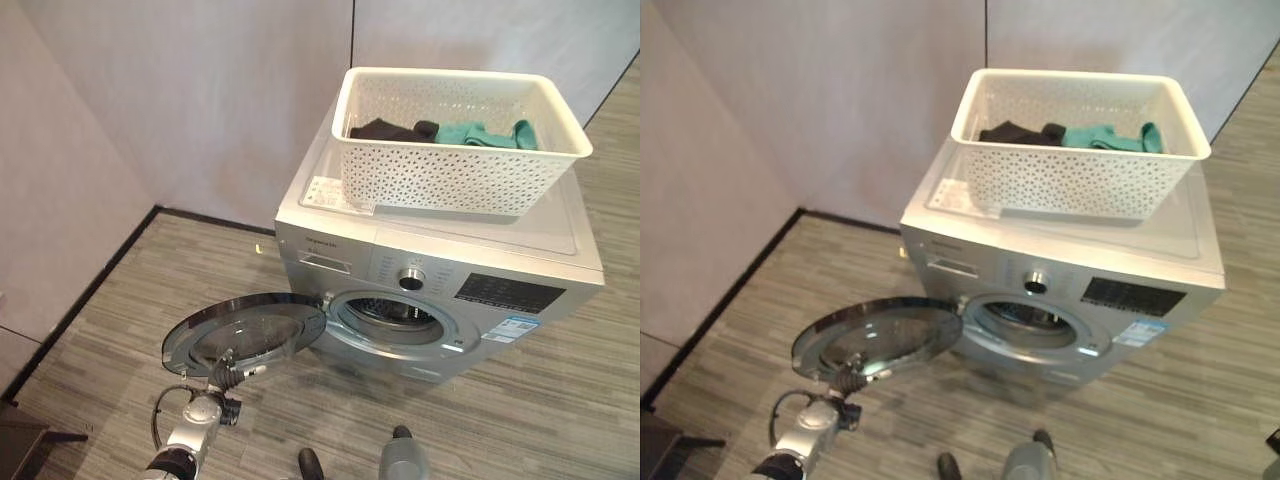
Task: Grab the laundry basket,head to the washer,open it,put in the laundry and shut it.
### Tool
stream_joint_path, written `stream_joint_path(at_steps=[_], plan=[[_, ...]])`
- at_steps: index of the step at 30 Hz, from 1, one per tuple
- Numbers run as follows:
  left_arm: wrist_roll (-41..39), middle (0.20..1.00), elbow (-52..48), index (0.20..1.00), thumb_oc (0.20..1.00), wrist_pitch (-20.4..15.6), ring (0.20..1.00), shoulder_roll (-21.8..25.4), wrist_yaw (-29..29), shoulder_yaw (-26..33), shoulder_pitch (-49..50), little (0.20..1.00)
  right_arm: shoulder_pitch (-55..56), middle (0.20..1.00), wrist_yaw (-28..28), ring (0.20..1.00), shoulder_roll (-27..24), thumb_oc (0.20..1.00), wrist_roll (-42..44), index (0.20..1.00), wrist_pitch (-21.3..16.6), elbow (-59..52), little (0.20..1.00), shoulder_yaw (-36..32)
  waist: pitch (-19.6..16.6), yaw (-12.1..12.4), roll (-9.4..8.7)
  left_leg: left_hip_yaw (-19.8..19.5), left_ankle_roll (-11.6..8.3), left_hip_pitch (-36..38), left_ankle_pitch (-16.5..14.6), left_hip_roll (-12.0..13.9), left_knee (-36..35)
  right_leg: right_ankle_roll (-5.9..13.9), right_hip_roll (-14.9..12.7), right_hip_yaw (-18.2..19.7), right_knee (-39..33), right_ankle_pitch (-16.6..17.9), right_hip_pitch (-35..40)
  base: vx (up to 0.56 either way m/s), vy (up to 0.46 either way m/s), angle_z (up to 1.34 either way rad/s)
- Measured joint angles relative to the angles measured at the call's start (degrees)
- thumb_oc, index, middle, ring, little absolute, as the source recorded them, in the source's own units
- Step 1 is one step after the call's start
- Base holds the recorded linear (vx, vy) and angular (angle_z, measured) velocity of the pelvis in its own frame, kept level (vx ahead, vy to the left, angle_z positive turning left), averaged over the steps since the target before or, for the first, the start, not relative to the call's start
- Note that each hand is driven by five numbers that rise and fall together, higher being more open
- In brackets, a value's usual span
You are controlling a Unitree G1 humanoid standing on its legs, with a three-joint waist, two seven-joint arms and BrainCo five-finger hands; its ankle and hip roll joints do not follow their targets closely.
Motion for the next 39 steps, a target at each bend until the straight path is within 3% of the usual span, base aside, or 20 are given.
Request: stream_joint_path(at_steps=[1, 3, 4, 5, 7, 8, 11, 15, 22, 23, 26, 27, 29, 33, 39], plan=[[0.2, 1.0, 3.0, 1.0, 1.0, 0.3, 1.0, -1.4, 0.2, 0.3, 0.2, 1.0, -1.1, 1.0, -3.3, 1.0, 0.4, 1.0, -4.8, 1.0, 0.3, -8.0, 1.0, 0.3, -0.8, -0.5, 0.56, -0.1, 0.03, -0.3, 0.0, 0.2, 0.1, -0.01, 0.6, 0.8, -1.1, -1.8, -0.2, 0.06, -0.09, 0.06], [0.2, 1.0, 3.2, 1.0, 1.0, 0.4, 1.0, -1.8, 0.3, 0.3, 0.2, 1.0, -1.7, 1.0, -4.4, 1.0, 0.2, 1.0, -7.1, 1.0, 0.3, -10.6, 1.0, 0.5, -0.9, -0.4, 0.25, -0.1, 0.07, -0.5, 0.0, 0.2, 0.4, 0.0, 0.6, 1.3, -2.4, -1.8, -0.3, 0.06, -0.084, 0.11], [0.2, 1.0, 5.3, 1.0, 1.0, 0.1, 1.0, -3.0, 1.4, 0.3, 0.3, 1.0, -7.0, 1.0, -6.1, 1.0, 0.4, 1.0, -13.9, 1.0, 1.9, -21.9, 1.0, 2.2, -1.5, -0.1, -0.14, -1.0, 0.04, -1.8, 0.0, 0.3, 1.3, 0.32, 0.6, 1.5, -10.3, -2.2, -0.5, 0.06, -0.092, 0.18], [0.3, 1.0, 6.2, 1.0, 1.0, 0.2, 1.0, -3.4, 1.5, 0.2, 0.1, 1.0, -8.2, 1.0, -6.2, 1.0, 0.2, 1.0, -15.5, 1.0, 1.7, -24.4, 1.0, 2.9, -1.8, 0.0, -0.83, -1.2, -0.04, -2.2, 0.0, 0.4, 1.4, 0.37, 0.5, 1.7, -12.4, -1.9, -0.4, 0.05, -0.092, 0.33], [0.4, 1.0, 7.6, 1.0, 1.0, 0.1, 1.0, -3.4, 2.1, 0.4, 0.3, 1.0, -10.1, 1.0, -5.3, 1.0, -0.3, 1.0, -20.7, 1.0, 1.7, -30.4, 1.0, 6.2, -2.3, 1.8, -5.13, -4.1, -2.74, -1.9, 0.8, -0.2, 1.2, 0.76, 0.3, 2.5, -19.0, 0.4, 2.8, 0.02, -0.109, 0.64], [0.4, 1.0, 7.7, 1.0, 1.0, 0.2, 1.0, -3.5, 2.1, 0.3, 0.3, 1.0, -10.3, 1.0, -4.5, 1.0, -0.7, 1.0, -21.5, 1.0, 1.8, -30.6, 1.0, 6.9, -2.4, 1.5, -5.85, -4.8, -3.43, -1.3, 1.0, -0.1, 1.3, 0.64, 0.9, 2.6, -19.2, 1.8, 3.2, 0.03, -0.16, 0.84], [0.9, 1.0, 8.0, 1.0, 1.0, 0.1, 1.0, -4.2, 2.3, 0.2, 0.3, 1.0, -14.4, 1.0, 1.1, 1.0, -5.5, 1.0, -21.5, 1.0, 2.0, -30.2, 1.0, 12.5, -2.8, 4.1, -5.26, -7.4, -6.43, -0.9, 1.9, 4.1, 0.4, -0.81, 5.3, 1.2, -19.2, 3.0, 4.8, 0.06, -0.185, 0.33], [0.9, 1.0, 8.7, 1.0, 1.0, 0.0, 1.0, -4.2, 2.3, 0.5, -0.5, 1.0, -16.9, 1.0, 7.5, 1.0, -14.8, 1.0, -20.3, 1.0, 1.5, -29.6, 1.0, 16.6, -3.3, 4.8, -4.49, -10.0, -7.94, -0.9, 1.8, 6.4, 0.3, -2.04, 7.4, -1.8, -22.1, 3.4, 7.6, 0.07, -0.201, 0.26], [-0.1, 1.0, 10.3, 1.0, 1.0, 0.3, 1.0, -4.5, 0.3, -0.2, -0.3, 1.0, -26.0, 1.0, 25.4, 1.0, -28.6, 1.0, -8.8, 1.0, 2.3, -20.5, 1.0, 34.6, -4.1, 5.2, -6.2, -12.4, -9.53, -0.9, 1.8, 8.4, 0.2, -3.24, 8.9, -4.8, -24.4, 3.4, 10.1, 0.05, -0.116, 0.18], [-0.4, 1.0, 10.4, 1.0, 1.0, 0.4, 1.0, -4.4, -0.7, -0.3, -0.2, 1.0, -31.1, 1.0, 29.4, 1.0, -32.3, 1.0, -6.8, 1.0, 3.1, -16.5, 1.0, 40.9, -4.1, 5.4, -6.34, -12.4, -9.61, -0.8, 1.7, 8.4, 0.2, -3.25, 8.9, -4.8, -24.4, 3.5, 10.1, 0.01, -0.056, 0.03], [-1.0, 1.0, 10.3, 1.0, 1.0, 0.6, 1.0, -4.3, -2.9, -0.6, -0.4, 1.0, -38.9, 1.0, 37.2, 1.0, -40.7, 1.0, -4.6, 1.0, 4.8, -9.3, 1.0, 51.1, -4.0, 6.3, -7.07, -12.8, -9.62, -0.9, 1.7, 8.4, 0.2, -3.31, 8.8, -5.1, -24.4, 3.5, 10.2, 0.01, -0.037, 0.05], [-2.5, 1.0, 10.4, 1.0, 1.0, 1.2, 1.0, -4.2, -4.0, -0.7, -0.2, 1.0, -47.0, 1.0, 41.0, 1.0, -42.7, 1.0, -4.5, 1.0, 5.5, -4.1, 1.0, 58.5, -4.0, 6.3, -7.73, -12.9, -9.63, -1.0, 1.7, 8.4, 0.1, -3.35, 8.8, -5.2, -24.4, 3.4, 10.2, 0.03, -0.033, 0.02], [-2.8, 1.0, 10.0, 1.0, 1.0, 1.2, 1.0, -3.9, -5.2, -0.8, -0.2, 1.0, -55.8, 1.0, 44.0, 1.0, -44.8, 1.0, -5.4, 1.0, 5.9, 0.6, 1.0, 69.0, -3.7, 6.5, -8.41, -13.0, -9.6, -1.2, 1.7, 8.4, 0.1, -3.44, 8.8, -5.3, -24.6, 3.1, 10.1, 0.02, -0.031, 0.03], [-5.0, 1.0, 9.8, 1.0, 1.0, 1.1, 1.0, -3.8, -6.0, -0.8, 0.8, 1.0, -61.5, 1.0, 48.3, 1.0, -44.7, 1.0, -9.0, 1.0, 5.4, 6.8, 1.0, 79.2, -4.1, 6.9, -10.01, -13.5, -9.42, -2.4, 1.6, 8.6, 0.1, -3.78, 8.9, -5.6, -24.9, 3.0, 9.0, 0.01, -0.03, 0.05], [-7.4, 1.0, 10.1, 1.0, 1.0, 1.0, 1.0, -3.4, -6.8, -0.4, 3.6, 1.0, -62.6, 1.0, 50.1, 1.0, -41.0, 1.0, -11.9, 1.0, 5.4, 15.2, 1.0, 83.3, -4.2, 8.2, -10.24, -13.5, -9.88, -3.7, 1.9, 8.6, 0.1, -4.13, 9.1, -5.6, -24.8, 3.3, 7.7, 0.0, -0.011, 0.0]])
